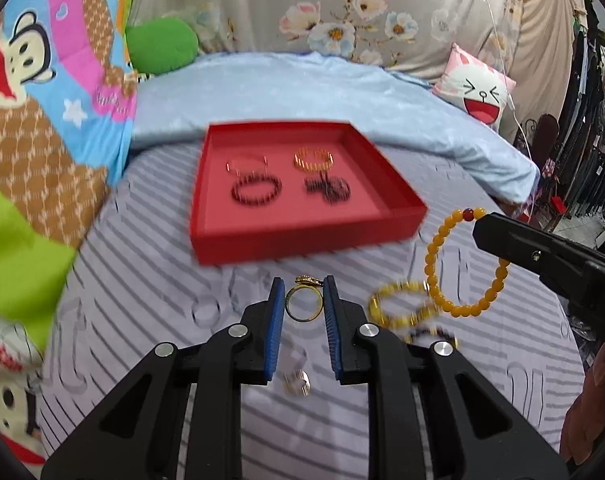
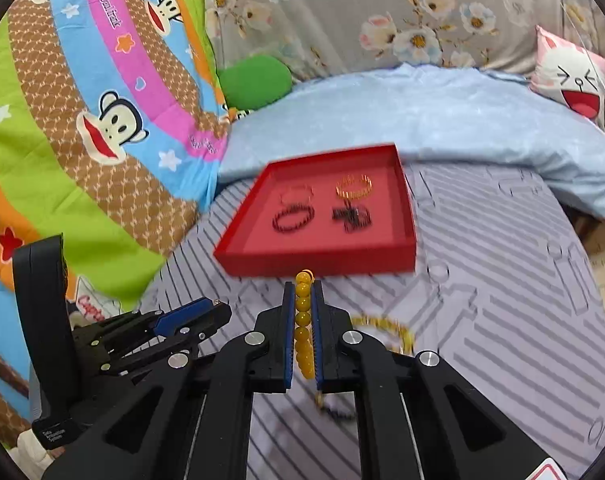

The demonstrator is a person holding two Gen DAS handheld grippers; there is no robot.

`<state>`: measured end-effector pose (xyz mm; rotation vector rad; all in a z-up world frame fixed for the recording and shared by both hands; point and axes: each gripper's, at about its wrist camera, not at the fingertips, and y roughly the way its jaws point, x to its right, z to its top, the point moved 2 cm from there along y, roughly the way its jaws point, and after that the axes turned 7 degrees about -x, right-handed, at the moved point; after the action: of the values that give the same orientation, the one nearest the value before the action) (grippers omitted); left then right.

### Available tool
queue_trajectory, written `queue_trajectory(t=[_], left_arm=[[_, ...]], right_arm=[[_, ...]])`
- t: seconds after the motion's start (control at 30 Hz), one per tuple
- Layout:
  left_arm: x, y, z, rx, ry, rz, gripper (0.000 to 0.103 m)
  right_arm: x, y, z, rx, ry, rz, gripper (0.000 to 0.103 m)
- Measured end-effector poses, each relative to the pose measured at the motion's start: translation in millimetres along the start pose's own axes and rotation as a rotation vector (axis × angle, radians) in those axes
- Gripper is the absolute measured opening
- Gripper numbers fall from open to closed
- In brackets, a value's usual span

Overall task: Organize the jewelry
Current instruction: 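Place the amber bracelet in the tray with right gripper while left places the gold ring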

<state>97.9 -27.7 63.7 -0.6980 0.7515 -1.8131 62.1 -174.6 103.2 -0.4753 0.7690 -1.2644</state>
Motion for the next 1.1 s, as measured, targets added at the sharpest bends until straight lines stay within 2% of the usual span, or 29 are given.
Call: queue_trajectory(t=[0.1,0.23,0.4,0.63,0.77,1.0,1.03,1.07,1.1], left_arm=[[-9.8,6.3,33.0,0.033,-0.004,-0.002,0.019],[-18.9,25.2,67.0,0.053,-0.001,-0.001,0.019],[-35.1,70.0,88.6,0.007,-0.043,-0.020,0.019],[-40.3,119.6,78.4,-0.087,-0.032,0.013,0.019],[-39.0,127.9,71.8,-0.095,-0.011,0.049,0.019],[-38.8,127.6,68.3,-0.071,0.008,0.087,0.021],[-38.7,126.5,68.2,-0.068,0.006,0.092,0.024],[-39.3,125.4,68.5,-0.063,0.002,0.094,0.032],[-40.1,123.4,68.9,-0.055,-0.006,0.101,0.037]], right_arm=[[0.6,16.8,35.2,0.020,-0.008,0.005,0.007],[9.0,48.0,68.5,-0.001,0.050,0.091,0.007],[28.9,107.4,77.6,-0.093,0.135,0.137,0.007],[49.4,148.8,57.8,-0.187,0.117,-0.019,0.007],[54.4,155.2,53.7,-0.186,0.063,-0.117,0.007],[49.8,156.1,48.0,-0.163,-0.009,-0.196,0.009],[49.6,155.1,48.3,-0.159,-0.009,-0.200,0.011],[49.7,152.8,47.9,-0.153,-0.008,-0.203,0.013],[50.1,150.1,47.5,-0.145,-0.006,-0.204,0.021]])
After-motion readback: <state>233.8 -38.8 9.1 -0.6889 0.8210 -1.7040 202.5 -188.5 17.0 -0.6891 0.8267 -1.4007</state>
